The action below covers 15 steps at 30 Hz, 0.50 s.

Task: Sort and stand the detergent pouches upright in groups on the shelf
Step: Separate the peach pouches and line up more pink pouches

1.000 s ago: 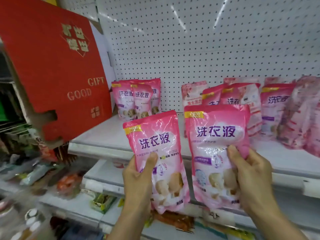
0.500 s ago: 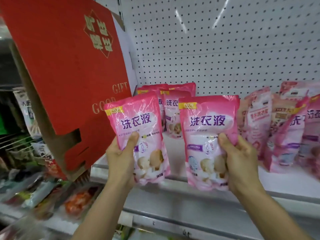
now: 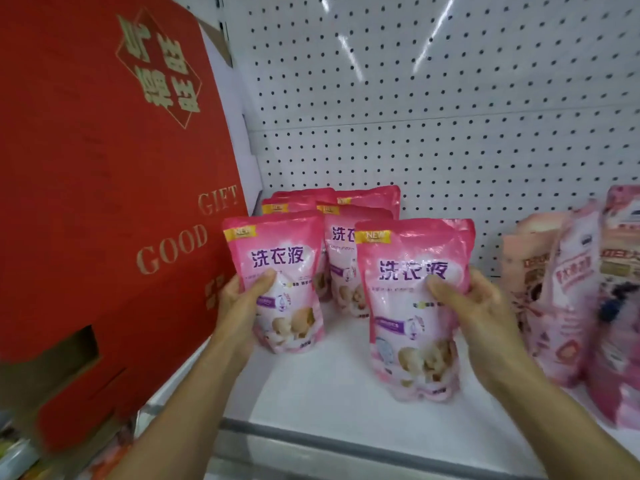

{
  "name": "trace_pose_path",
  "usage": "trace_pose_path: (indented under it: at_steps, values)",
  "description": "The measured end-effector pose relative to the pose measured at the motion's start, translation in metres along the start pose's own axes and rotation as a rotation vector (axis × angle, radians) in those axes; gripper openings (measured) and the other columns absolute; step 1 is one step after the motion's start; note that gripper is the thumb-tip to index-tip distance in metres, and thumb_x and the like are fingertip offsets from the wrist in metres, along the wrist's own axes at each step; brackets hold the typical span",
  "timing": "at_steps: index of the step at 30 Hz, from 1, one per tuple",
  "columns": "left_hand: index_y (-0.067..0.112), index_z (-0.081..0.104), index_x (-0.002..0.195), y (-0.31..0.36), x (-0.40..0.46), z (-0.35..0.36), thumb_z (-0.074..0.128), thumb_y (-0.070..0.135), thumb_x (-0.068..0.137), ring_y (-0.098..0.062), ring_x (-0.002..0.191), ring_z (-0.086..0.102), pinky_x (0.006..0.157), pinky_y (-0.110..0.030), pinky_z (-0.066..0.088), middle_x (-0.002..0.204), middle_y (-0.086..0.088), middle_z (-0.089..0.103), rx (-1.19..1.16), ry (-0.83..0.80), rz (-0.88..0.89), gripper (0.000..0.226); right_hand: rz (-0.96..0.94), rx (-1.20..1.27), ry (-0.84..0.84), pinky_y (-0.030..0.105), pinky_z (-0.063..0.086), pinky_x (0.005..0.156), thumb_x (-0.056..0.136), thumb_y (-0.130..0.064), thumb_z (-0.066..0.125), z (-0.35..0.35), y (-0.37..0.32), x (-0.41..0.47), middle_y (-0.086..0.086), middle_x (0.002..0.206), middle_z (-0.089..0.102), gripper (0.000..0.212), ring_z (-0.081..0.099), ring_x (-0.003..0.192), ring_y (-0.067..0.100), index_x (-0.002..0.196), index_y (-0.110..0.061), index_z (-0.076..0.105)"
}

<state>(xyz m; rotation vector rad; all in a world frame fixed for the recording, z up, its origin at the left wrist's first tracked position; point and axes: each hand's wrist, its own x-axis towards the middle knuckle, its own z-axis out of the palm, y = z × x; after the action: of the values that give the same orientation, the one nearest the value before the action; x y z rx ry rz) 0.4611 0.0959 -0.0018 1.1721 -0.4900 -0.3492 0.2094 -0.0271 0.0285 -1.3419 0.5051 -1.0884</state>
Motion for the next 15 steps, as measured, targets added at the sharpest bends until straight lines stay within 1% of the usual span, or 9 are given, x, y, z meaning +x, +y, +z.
trace_pose_path:
  at_steps: [1,2,4,5,6,8,10,12,15]
  values:
    - [0.013,0.071,0.105,0.004,0.005,0.000,0.071,0.016,0.086,-0.034,0.090,0.074,0.084,-0.051,0.058,0.104,-0.017,0.076,-0.007,0.000,0.012,0.019,-0.035,-0.041,-0.001,0.020,0.057,0.060,0.069,-0.024,0.074,0.001,-0.011,0.004,-0.006,0.082,0.077,0.031,0.073,0.072,0.008,0.098,-0.018,0.066]
    - [0.010,0.070,0.107,0.009,0.010,0.001,0.073,0.022,0.084,-0.034,0.091,0.074,0.085,-0.052,0.058,0.104,-0.017,0.076,-0.007,-0.007,0.041,0.025,-0.082,-0.129,0.019,0.025,0.058,0.067,0.065,-0.030,0.077,0.002,-0.023,0.009,-0.004,0.087,0.077,0.037,0.074,0.076,0.010,0.100,-0.022,0.067]
    - [0.007,0.070,0.107,0.023,0.017,0.007,0.077,0.036,0.076,-0.035,0.092,0.074,0.084,-0.052,0.058,0.101,-0.016,0.076,-0.008,-0.038,0.113,0.043,-0.185,-0.365,0.026,0.030,0.059,0.073,0.065,-0.032,0.083,0.006,-0.052,0.018,0.000,0.091,0.076,0.034,0.073,0.079,0.013,0.095,-0.027,0.071]
    - [0.008,0.071,0.102,0.028,0.021,0.010,0.078,0.039,0.072,-0.033,0.089,0.074,0.082,-0.049,0.059,0.098,-0.015,0.077,-0.021,-0.047,0.142,0.044,-0.209,-0.487,-0.005,0.029,0.059,0.072,0.066,-0.029,0.085,0.008,-0.066,0.023,0.002,0.087,0.076,0.028,0.071,0.076,0.013,0.091,-0.026,0.073]
    - [0.010,0.072,0.096,0.031,0.025,0.012,0.077,0.040,0.071,-0.029,0.083,0.075,0.077,-0.045,0.061,0.091,-0.011,0.078,-0.033,-0.048,0.160,0.040,-0.200,-0.613,-0.081,0.028,0.057,0.069,0.067,-0.026,0.085,0.009,-0.080,0.028,0.003,0.081,0.076,0.022,0.070,0.070,0.013,0.086,-0.026,0.075]
    - [0.015,0.071,0.088,0.031,0.032,0.015,0.076,0.037,0.073,-0.019,0.072,0.075,0.066,-0.034,0.062,0.081,-0.004,0.078,-0.033,-0.042,0.176,0.028,-0.115,-0.933,-0.302,0.027,0.055,0.063,0.068,-0.028,0.084,0.015,-0.102,0.037,0.000,0.072,0.076,0.014,0.067,0.062,0.011,0.080,-0.026,0.077]
    - [0.018,0.070,0.085,0.027,0.039,0.018,0.076,0.031,0.079,-0.015,0.069,0.074,0.063,-0.030,0.061,0.077,0.000,0.078,-0.045,-0.013,0.173,0.015,-0.085,-1.223,-0.462,0.027,0.048,0.057,0.073,-0.032,0.081,0.022,-0.111,0.047,-0.007,0.062,0.071,0.010,0.059,0.052,0.006,0.077,-0.024,0.076]
    - [0.020,0.069,0.081,0.023,0.046,0.020,0.074,0.026,0.084,-0.010,0.065,0.073,0.059,-0.027,0.060,0.072,0.004,0.076,-0.070,0.017,0.176,0.008,-0.102,-1.374,-0.475,0.023,0.042,0.051,0.077,-0.030,0.077,0.027,-0.115,0.060,-0.009,0.053,0.062,0.010,0.050,0.043,0.000,0.071,-0.023,0.074]
    - [0.019,0.069,0.081,0.020,0.053,0.023,0.073,0.023,0.086,-0.007,0.063,0.072,0.057,-0.024,0.059,0.069,0.006,0.075,-0.084,0.033,0.194,0.008,-0.060,-1.426,-0.413,0.024,0.047,0.054,0.080,-0.026,0.076,0.022,-0.124,0.084,-0.008,0.058,0.068,0.014,0.057,0.047,0.000,0.067,-0.023,0.074]
